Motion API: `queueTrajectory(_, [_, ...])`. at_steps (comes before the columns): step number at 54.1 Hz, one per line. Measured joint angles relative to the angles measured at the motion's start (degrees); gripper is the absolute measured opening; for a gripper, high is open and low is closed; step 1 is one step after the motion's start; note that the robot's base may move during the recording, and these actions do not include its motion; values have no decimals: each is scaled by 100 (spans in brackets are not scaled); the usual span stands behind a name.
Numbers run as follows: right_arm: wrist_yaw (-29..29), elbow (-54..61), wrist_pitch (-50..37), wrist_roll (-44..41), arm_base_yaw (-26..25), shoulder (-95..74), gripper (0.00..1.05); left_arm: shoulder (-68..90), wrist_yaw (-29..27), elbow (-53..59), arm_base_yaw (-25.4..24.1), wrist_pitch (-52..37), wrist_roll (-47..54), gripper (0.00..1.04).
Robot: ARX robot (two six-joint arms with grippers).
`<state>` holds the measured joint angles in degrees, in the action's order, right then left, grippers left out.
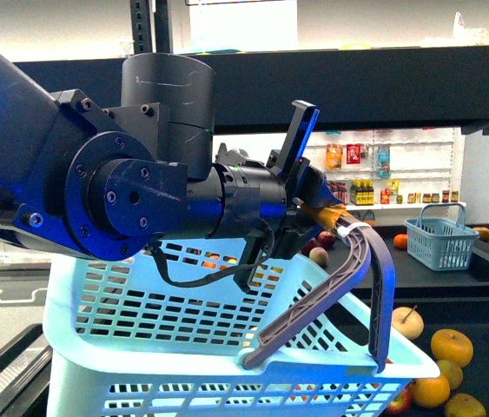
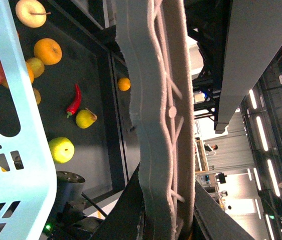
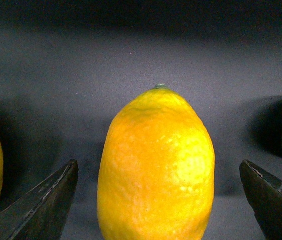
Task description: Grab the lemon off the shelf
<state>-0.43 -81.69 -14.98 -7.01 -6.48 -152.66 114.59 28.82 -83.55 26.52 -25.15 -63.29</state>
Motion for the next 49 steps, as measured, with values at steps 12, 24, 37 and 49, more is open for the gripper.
queueTrajectory(12, [-57, -125, 7, 50, 0, -81, 54, 0, 0, 0, 0, 0, 0, 11])
queueTrajectory(24, [-96, -118, -35, 146, -33, -79, 53, 0, -2, 0, 0, 0, 0, 11])
queueTrajectory(37, [-114, 332, -341, 155, -186, 361, 51, 0, -4, 0, 0, 0, 0, 11])
queueTrajectory(49, [-621, 752, -597, 400, -417, 1801, 51, 0, 0, 0, 2, 0, 0, 11])
